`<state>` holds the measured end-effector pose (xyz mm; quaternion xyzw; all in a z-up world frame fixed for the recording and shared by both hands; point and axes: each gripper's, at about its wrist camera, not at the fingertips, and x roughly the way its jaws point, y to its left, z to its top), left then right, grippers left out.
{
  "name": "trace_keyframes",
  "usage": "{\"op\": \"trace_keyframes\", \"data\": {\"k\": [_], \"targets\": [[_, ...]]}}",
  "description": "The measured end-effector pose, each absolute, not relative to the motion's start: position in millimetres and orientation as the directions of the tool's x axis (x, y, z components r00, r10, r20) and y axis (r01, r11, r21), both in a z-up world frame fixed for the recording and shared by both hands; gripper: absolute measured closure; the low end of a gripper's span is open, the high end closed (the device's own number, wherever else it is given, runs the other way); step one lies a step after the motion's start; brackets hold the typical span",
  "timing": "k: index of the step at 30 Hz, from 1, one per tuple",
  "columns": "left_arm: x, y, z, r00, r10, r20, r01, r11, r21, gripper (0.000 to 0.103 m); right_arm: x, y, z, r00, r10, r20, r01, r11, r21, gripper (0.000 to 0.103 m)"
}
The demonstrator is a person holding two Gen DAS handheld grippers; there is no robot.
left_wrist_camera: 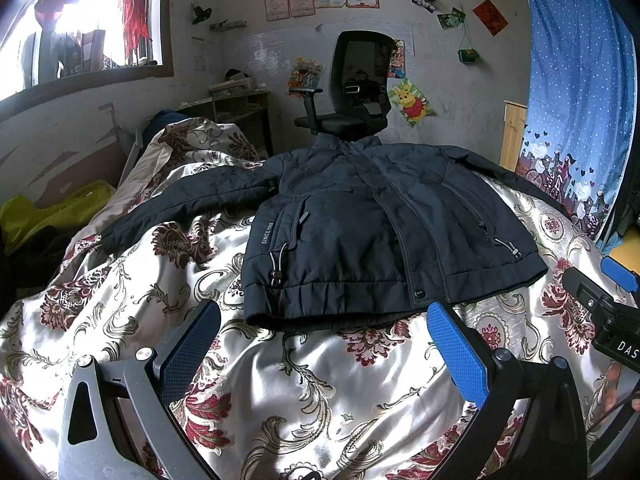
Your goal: Fold large clothes
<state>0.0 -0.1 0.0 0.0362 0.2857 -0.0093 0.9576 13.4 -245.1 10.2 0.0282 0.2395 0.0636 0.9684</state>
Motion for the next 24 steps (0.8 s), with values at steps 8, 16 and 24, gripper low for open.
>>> {"op": "trace_keyframes", "data": {"k": [8,16,24], "targets": [[-0.1,-0.1,0.1,0.837,0.003,-0.548,0.039,0.997,0.064,0.002,13.6,-245.1,10.0,0.877,0.137,-0.461,-0.109,0.990,0.086,0.000],[-0.1,-0.1,0.1,0.837,0.003,-0.547,0.039,0.997,0.064,0.002,13.9,-245.6,10.6,0.877,0.137,-0.461,-0.110,0.990,0.086,0.000],[0.0,-0.1,0.0,0.836,0.003,-0.548,0.039,0.997,0.065,0.002,16.4,-250.0,14.4,0.875,0.138,-0.465,-0.110,0.990,0.086,0.000]]}}
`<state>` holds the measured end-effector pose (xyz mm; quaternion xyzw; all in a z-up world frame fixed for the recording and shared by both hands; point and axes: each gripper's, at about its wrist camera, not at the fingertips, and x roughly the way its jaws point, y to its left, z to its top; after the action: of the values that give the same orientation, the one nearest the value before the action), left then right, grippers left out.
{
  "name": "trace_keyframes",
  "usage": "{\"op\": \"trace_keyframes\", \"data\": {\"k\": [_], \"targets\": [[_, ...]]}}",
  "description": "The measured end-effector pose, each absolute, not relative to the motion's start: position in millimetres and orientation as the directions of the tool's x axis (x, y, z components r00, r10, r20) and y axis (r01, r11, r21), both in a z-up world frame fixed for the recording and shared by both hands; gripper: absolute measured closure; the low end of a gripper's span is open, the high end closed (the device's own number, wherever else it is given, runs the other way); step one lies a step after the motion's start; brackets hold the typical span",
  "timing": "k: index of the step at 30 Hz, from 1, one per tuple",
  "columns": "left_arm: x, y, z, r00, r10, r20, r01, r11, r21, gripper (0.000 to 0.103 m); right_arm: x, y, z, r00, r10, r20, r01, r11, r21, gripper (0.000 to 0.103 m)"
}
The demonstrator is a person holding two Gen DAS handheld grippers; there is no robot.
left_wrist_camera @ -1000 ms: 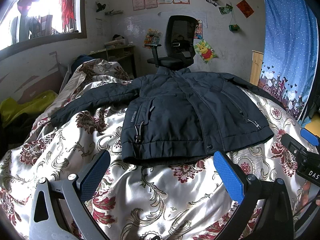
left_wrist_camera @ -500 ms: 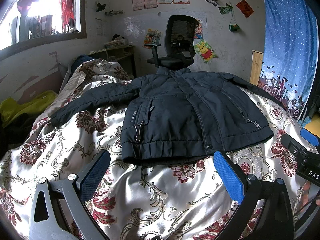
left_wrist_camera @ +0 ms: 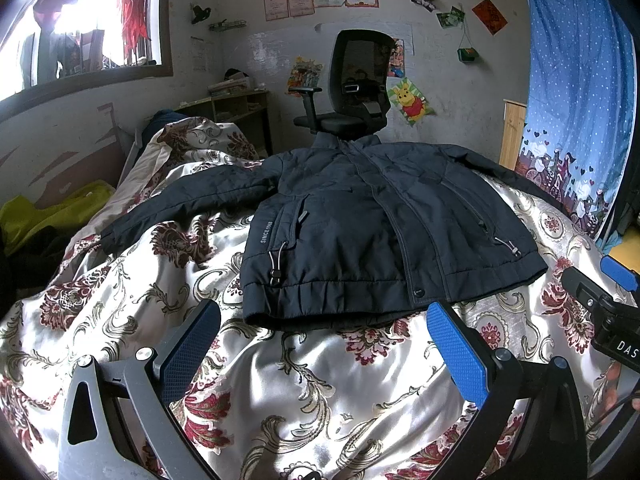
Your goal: Fold large clothes
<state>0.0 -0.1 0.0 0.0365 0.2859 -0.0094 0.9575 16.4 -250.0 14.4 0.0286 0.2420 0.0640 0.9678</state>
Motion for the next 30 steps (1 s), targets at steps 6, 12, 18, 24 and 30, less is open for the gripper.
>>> {"op": "trace_keyframes", "data": {"k": [6,12,18,24,30], "targets": [[0,0,0,0.836,0.004,-0.549,0.038,0.997,0.064,0.002,12,-243,8,0.873,0.136,-0.469,-0.111,0.990,0.081,0.000],[0,2,0,0.830,0.016,-0.558,0.021,0.998,0.059,0.002,15,-243,8,0.870,0.133,-0.475,-0.108,0.991,0.079,0.000],[9,9,3,0.824,0.048,-0.565,-0.023,0.998,0.052,0.002,20,-240,1,0.858,0.097,-0.504,-0.086,0.995,0.046,0.000],[16,4,18,0.827,0.076,-0.557,-0.054,0.997,0.057,0.002,25,-251,15,0.862,0.080,-0.500,-0.068,0.997,0.042,0.000],[24,-13,52,0.848,0.068,-0.526,-0.035,0.997,0.074,0.002,35,-274,40,0.862,0.060,-0.503,-0.036,0.998,0.056,0.000]]}}
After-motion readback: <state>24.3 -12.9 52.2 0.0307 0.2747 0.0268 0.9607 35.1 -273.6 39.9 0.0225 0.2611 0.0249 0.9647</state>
